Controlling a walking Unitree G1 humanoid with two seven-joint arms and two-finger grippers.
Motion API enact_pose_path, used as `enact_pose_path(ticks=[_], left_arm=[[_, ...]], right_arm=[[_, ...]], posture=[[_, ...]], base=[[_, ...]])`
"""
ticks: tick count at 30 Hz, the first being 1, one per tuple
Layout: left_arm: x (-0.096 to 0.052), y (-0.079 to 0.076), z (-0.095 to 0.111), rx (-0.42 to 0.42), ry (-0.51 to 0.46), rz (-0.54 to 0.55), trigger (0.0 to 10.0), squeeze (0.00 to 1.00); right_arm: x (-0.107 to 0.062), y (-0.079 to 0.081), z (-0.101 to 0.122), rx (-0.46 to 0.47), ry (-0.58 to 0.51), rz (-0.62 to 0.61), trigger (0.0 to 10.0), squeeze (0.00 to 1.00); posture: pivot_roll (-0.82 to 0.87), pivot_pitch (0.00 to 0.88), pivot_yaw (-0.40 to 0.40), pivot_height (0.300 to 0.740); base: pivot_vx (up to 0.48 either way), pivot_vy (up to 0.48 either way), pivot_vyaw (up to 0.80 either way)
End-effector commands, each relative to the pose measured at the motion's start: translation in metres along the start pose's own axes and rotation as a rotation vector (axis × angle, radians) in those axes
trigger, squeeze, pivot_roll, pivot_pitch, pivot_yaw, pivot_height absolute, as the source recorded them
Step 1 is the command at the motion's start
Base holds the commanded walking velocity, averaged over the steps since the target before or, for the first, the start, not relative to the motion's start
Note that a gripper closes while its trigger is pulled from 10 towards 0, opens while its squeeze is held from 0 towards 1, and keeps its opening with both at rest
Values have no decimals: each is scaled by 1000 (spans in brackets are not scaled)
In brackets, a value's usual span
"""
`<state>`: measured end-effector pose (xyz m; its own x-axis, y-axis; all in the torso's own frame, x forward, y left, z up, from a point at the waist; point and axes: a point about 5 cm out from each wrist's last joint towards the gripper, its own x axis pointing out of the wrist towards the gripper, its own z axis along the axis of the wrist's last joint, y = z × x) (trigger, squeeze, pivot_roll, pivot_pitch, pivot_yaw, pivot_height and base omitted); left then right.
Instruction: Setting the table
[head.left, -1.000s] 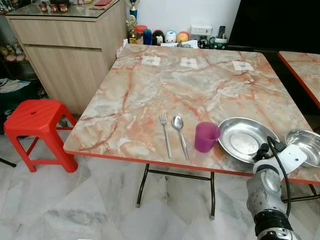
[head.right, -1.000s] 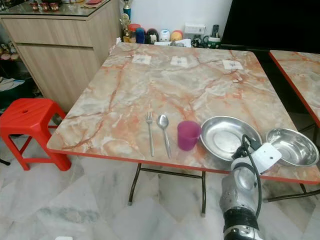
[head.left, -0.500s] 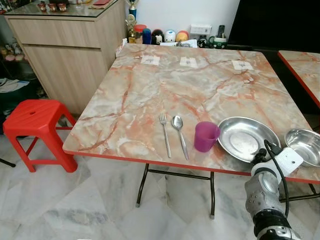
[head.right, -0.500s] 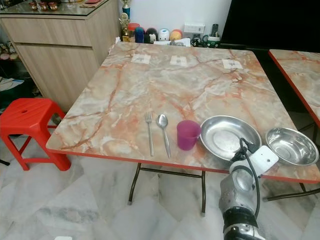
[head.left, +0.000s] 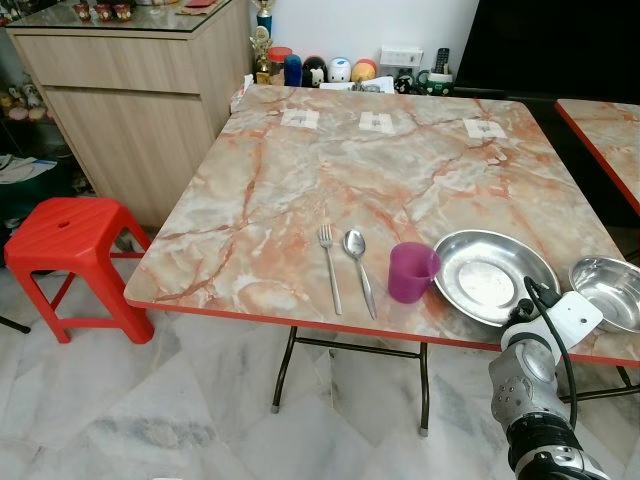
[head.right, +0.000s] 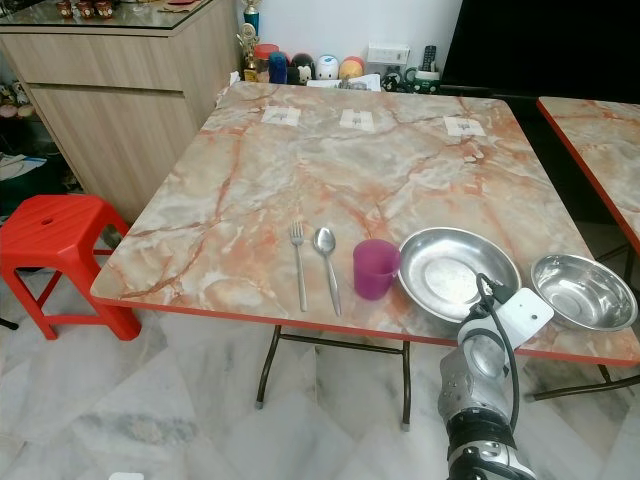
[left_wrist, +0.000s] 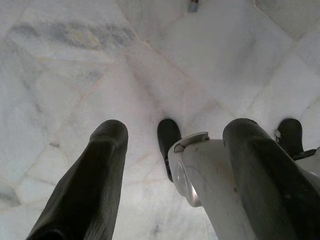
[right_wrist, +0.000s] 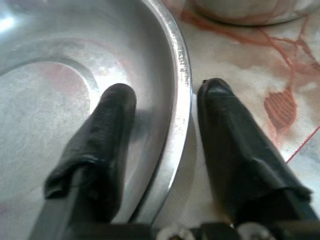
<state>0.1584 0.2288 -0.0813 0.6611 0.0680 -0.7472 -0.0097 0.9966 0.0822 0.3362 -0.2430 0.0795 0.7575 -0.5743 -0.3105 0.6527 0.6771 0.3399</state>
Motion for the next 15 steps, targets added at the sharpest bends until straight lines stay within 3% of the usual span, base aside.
enact_pose_path(ticks=[1,15], left_arm=[[-3,2,-9,23,40,-2,10000,0],[-3,-1,-10,77,35,-14,10000,0]], right_arm=[[-2,0,-8,-9,33,-9,0,0],[-5,6,-7,-15,-7,-13,0,0]], posture=[[53,126,-29,740],[58,124,-31,740]], base=[[0,0,0],[0,0,0]])
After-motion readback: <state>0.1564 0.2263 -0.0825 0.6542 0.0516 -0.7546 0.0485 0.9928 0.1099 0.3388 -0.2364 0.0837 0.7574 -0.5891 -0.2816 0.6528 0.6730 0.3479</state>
